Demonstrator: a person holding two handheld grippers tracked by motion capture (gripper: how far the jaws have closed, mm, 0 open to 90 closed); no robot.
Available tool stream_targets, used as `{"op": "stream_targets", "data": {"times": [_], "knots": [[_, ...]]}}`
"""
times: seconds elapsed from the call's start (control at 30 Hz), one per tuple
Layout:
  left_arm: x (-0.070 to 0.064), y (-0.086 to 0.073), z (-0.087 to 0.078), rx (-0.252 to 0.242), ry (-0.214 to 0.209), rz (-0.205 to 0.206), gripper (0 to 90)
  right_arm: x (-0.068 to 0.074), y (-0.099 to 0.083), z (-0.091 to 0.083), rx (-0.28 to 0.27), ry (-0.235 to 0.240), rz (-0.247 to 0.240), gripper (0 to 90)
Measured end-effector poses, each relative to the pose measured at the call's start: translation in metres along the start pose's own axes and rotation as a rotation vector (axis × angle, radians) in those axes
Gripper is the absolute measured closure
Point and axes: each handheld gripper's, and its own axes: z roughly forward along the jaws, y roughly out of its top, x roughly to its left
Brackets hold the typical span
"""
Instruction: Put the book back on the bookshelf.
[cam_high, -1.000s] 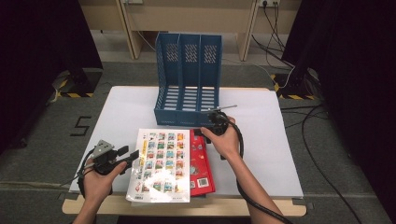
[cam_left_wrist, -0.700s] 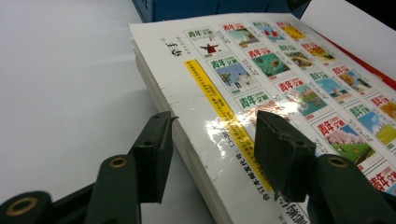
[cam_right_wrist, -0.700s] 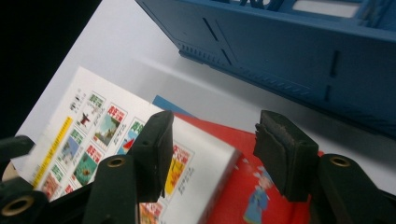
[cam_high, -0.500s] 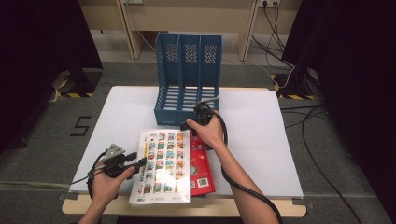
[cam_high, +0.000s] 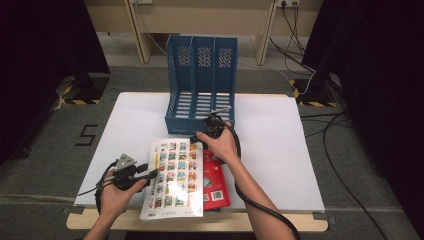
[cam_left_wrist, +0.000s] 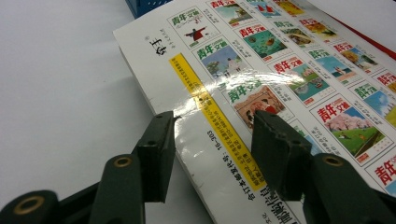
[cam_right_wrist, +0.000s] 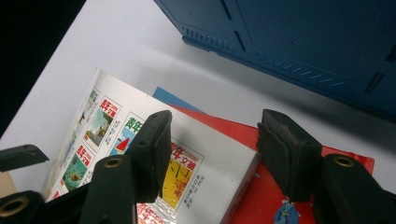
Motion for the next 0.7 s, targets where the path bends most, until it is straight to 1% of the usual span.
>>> {"op": "stream_targets", "data": {"times": [0.07,0.1,0.17,0.2,0.27,0.33,0.37,0.43,0.5,0.57,0.6,0.7], "knots": [[-0.001,0.0,0.0,0.002,0.006,0.004,50.9,-0.002,0.0,0.0,-0.008,0.012,0.016,45.1],[-0.001,0.0,0.0,0.002,0.005,0.005,51.3,-0.003,0.0,-0.001,-0.004,0.021,0.035,45.7],[-0.002,0.0,0.001,0.006,0.006,0.01,51.7,-0.005,0.001,-0.001,-0.005,0.032,0.054,47.5],[-0.002,0.0,0.001,0.008,0.006,0.009,51.9,-0.005,0.001,-0.002,-0.006,0.026,0.058,50.2],[-0.002,0.0,0.001,0.011,0.007,0.003,52.4,-0.004,0.003,-0.005,-0.009,0.021,0.067,51.8],[-0.002,-0.001,0.001,0.013,0.01,0.005,52.6,-0.002,0.005,-0.01,-0.034,0.037,0.066,52.8],[-0.002,-0.001,0.001,0.016,0.011,0.008,53.0,0.0,0.006,-0.014,-0.05,0.058,0.072,52.4],[-0.002,-0.001,0.001,0.015,0.011,0.006,53.3,0.001,0.007,-0.016,-0.05,0.061,0.068,51.9],[-0.003,-0.001,0.002,0.013,0.016,0.012,54.0,0.002,0.007,-0.016,-0.042,0.055,0.064,50.9],[-0.005,-0.001,0.002,0.008,0.021,0.014,54.2,0.0,0.007,-0.014,-0.033,0.053,0.067,50.6],[-0.005,-0.001,0.002,0.005,0.021,0.014,54.5,-0.002,0.006,-0.011,-0.022,0.049,0.078,49.8],[-0.005,-0.001,0.002,0.002,0.019,0.011,54.6,-0.002,0.005,-0.011,-0.012,0.041,0.079,48.7]]}}
